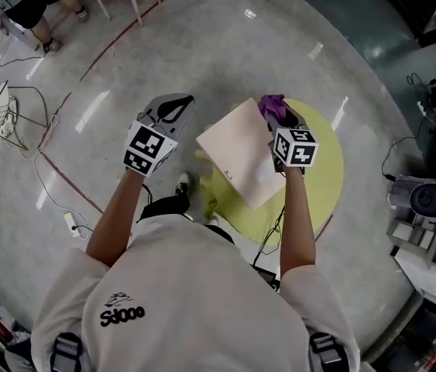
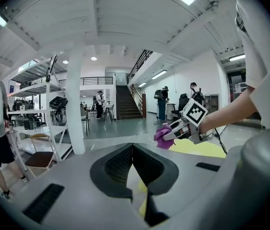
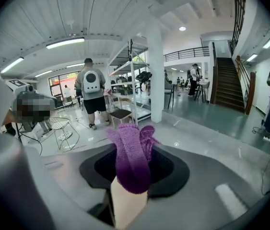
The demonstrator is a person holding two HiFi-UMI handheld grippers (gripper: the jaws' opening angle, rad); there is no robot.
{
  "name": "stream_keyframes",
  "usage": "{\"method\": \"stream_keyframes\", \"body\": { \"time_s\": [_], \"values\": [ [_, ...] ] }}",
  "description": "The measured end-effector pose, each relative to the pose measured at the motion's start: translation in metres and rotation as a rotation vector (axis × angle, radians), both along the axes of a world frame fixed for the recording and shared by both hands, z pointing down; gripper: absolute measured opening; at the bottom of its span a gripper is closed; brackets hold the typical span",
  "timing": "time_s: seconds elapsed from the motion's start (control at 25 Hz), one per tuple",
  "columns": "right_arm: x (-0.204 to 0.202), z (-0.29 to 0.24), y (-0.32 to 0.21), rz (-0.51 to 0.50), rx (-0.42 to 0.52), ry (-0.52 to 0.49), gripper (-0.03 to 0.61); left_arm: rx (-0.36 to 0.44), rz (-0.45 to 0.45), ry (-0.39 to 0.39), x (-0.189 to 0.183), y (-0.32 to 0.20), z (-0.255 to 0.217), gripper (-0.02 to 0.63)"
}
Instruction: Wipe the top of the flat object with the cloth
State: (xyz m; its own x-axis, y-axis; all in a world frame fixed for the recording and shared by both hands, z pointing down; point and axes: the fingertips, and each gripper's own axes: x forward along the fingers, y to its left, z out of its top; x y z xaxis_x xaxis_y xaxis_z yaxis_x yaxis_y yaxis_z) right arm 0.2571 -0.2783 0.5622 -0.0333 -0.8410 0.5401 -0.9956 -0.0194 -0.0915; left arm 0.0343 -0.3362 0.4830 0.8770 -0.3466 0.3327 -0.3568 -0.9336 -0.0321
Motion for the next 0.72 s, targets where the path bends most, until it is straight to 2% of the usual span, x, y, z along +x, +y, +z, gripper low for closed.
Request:
{"method": "stream_keyframes", "body": {
  "time_s": [0.24, 0.44, 0.6, 0.72],
  "values": [
    [0.010, 0.056, -0.035, 0.016, -0.129, 0.019, 0.156, -0.031, -0.033, -0.025, -0.013, -0.028, 0.020, 0.006],
    [0.010, 0.089, -0.045, 0.022, -0.212, 0.032, 0.157, -0.056, -0.040, -0.060, -0.025, -0.034, 0.034, 0.006],
    [0.006, 0.102, -0.047, 0.028, -0.219, 0.009, 0.161, -0.039, -0.070, -0.069, -0.029, -0.037, 0.028, 0.006],
    [-0.008, 0.100, -0.046, 0.005, -0.210, 0.029, 0.161, -0.041, -0.109, -0.074, -0.041, -0.034, 0.027, 0.006]
  ]
}}
